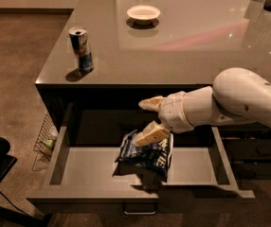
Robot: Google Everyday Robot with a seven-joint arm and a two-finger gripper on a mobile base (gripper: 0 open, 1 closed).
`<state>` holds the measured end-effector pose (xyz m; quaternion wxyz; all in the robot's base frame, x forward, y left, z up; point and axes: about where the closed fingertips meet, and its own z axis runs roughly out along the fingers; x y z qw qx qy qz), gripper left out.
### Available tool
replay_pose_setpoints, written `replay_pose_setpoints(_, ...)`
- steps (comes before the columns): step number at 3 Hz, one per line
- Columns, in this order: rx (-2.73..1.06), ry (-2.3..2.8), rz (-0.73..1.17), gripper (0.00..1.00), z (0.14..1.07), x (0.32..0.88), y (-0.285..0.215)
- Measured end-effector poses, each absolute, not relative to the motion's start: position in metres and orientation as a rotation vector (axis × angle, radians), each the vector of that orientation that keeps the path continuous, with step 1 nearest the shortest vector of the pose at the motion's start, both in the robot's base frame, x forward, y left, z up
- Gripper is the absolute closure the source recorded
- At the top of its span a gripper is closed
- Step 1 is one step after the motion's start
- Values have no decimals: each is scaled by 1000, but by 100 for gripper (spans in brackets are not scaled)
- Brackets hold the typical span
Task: Place blue chip bag into top drawer
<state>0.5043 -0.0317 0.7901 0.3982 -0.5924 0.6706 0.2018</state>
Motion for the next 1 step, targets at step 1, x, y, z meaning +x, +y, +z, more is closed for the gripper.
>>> replay_pose_setpoints(1, -1502, 1697, 511, 0, 790, 504, -31)
